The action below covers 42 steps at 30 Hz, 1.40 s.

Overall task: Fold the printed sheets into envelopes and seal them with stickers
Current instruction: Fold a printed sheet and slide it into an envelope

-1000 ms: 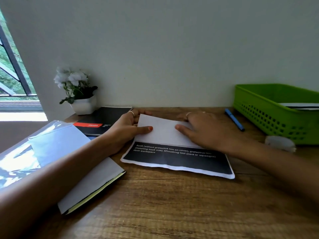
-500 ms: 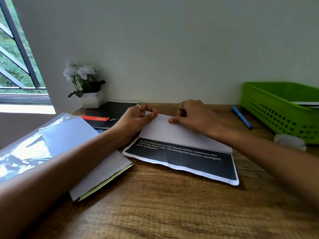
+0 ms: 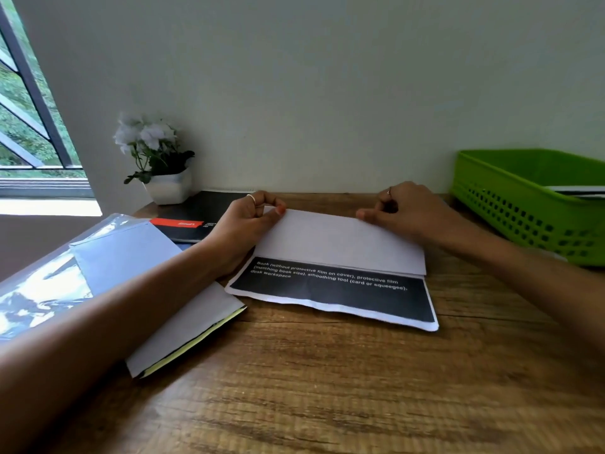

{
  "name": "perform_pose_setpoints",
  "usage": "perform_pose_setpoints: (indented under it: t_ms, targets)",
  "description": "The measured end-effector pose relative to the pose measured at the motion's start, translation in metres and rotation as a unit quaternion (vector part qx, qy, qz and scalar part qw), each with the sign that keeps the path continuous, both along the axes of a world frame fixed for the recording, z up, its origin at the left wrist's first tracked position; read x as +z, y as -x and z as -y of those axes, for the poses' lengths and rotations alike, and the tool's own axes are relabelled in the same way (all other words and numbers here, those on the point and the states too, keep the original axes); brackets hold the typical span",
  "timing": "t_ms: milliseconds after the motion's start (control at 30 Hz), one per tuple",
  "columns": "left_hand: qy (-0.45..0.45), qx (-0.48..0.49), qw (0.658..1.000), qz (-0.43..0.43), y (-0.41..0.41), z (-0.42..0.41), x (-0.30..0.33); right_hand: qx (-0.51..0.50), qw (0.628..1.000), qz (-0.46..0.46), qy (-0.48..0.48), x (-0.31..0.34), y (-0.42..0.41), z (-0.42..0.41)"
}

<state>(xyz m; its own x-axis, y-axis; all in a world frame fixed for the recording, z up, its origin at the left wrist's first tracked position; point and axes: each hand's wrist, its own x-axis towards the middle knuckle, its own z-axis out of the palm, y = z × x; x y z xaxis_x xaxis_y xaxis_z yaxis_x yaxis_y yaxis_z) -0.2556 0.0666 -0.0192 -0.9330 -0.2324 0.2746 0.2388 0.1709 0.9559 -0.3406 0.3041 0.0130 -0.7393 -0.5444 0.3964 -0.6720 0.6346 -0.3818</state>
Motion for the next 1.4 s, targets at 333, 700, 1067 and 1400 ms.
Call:
perform_pose_setpoints:
  t_ms: [333,700,1067,1400]
  targets:
    - [-0.035,0.018,0.999,-0.006,0.000,0.002,-0.002,0.020,0.988,0.125,0.091,-0.013,0.005,-0.013]
    - [-0.108,0.013,0.994,-0.022,-0.002,-0.003,0.003,-0.037,0.954,0.157,0.254,-0.023,-0.003,-0.019]
    - [-0.167,0.045,0.985,0.003,-0.004,-0.002,0.006,0.007,0.917,0.247,0.312,-0.029,-0.014,-0.038]
    - [-0.150,-0.012,0.987,0.055,-0.007,-0.002,0.008,-0.008,0.866,0.256,0.429,-0.033,-0.010,-0.041]
